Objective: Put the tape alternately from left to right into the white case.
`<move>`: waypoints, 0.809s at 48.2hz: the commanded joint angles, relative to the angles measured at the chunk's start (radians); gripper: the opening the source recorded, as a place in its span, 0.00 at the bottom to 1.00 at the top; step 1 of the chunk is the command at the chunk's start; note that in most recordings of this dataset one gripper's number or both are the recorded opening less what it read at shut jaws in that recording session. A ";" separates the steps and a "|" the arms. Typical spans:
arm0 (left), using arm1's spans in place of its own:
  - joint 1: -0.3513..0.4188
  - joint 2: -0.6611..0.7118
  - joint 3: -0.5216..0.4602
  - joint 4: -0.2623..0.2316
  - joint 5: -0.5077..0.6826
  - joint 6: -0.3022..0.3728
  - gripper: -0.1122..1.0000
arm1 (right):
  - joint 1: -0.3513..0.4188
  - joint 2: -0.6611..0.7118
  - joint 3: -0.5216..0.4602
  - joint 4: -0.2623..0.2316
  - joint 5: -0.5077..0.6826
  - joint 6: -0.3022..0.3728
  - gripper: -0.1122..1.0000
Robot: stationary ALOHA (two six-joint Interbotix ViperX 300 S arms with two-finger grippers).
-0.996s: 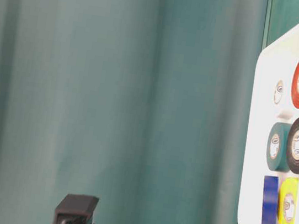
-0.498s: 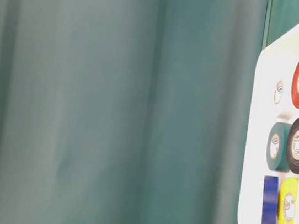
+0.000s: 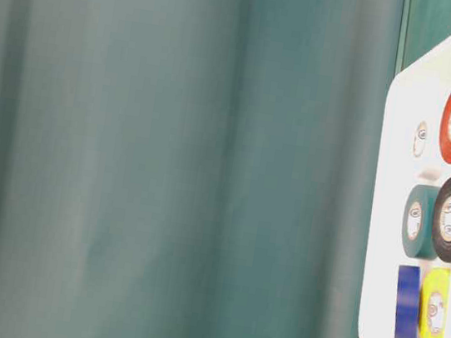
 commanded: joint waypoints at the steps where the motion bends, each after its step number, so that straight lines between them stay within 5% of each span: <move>1: -0.006 -0.031 0.002 -0.002 -0.009 -0.002 0.96 | 0.002 -0.003 -0.009 0.002 -0.008 0.002 0.83; 39: -0.005 -0.454 0.250 -0.003 -0.060 -0.003 0.96 | 0.002 -0.187 0.074 0.002 -0.006 0.002 0.83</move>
